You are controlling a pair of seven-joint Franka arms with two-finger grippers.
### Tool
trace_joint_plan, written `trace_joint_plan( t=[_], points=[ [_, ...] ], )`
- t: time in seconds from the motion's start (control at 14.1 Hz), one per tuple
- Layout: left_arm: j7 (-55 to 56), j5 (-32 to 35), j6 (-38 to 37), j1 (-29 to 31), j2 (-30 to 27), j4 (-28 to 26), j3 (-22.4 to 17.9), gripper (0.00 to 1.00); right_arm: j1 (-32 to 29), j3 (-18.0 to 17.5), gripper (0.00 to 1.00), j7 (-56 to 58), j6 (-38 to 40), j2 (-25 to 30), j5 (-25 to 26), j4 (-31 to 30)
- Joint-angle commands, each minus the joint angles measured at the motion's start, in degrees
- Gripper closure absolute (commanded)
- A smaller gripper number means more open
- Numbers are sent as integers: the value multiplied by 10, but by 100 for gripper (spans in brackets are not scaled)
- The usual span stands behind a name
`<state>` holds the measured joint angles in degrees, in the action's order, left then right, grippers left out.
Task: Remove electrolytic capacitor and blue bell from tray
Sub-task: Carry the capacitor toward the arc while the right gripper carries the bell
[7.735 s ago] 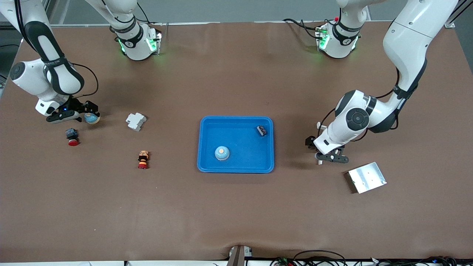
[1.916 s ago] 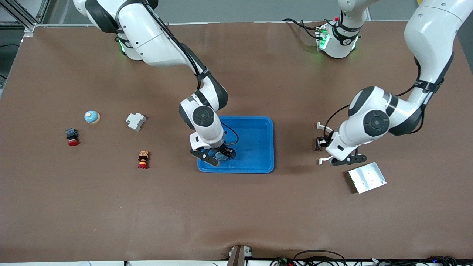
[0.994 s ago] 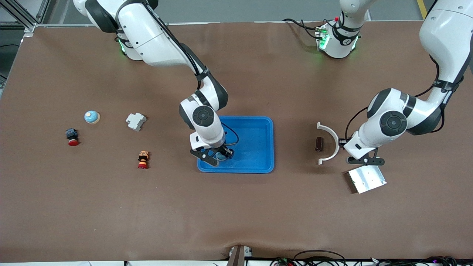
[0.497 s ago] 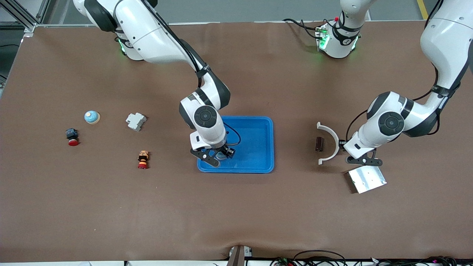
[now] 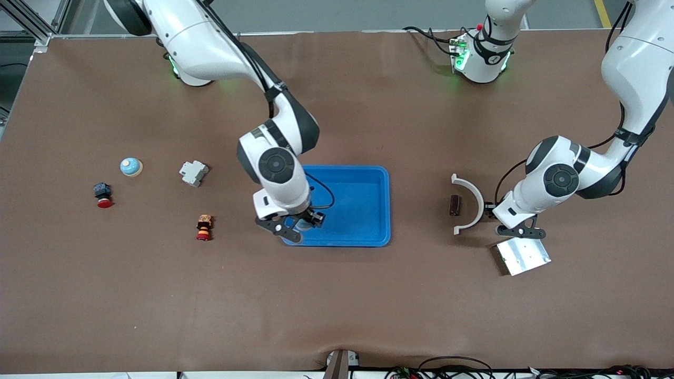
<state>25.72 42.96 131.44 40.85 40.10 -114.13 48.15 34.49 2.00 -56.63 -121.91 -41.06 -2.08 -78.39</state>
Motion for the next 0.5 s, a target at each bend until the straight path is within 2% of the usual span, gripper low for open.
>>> trace_joint_plan(
  t=[0.0,0.43],
  points=[
    [-9,12,13,5,2,-4,-2,100,-30,-8,100,56,-6,74,4,-88],
    [-9,25,23,5,8,-4,-13,100,-100,-9,100,209,-110,188,2,-290]
  ],
)
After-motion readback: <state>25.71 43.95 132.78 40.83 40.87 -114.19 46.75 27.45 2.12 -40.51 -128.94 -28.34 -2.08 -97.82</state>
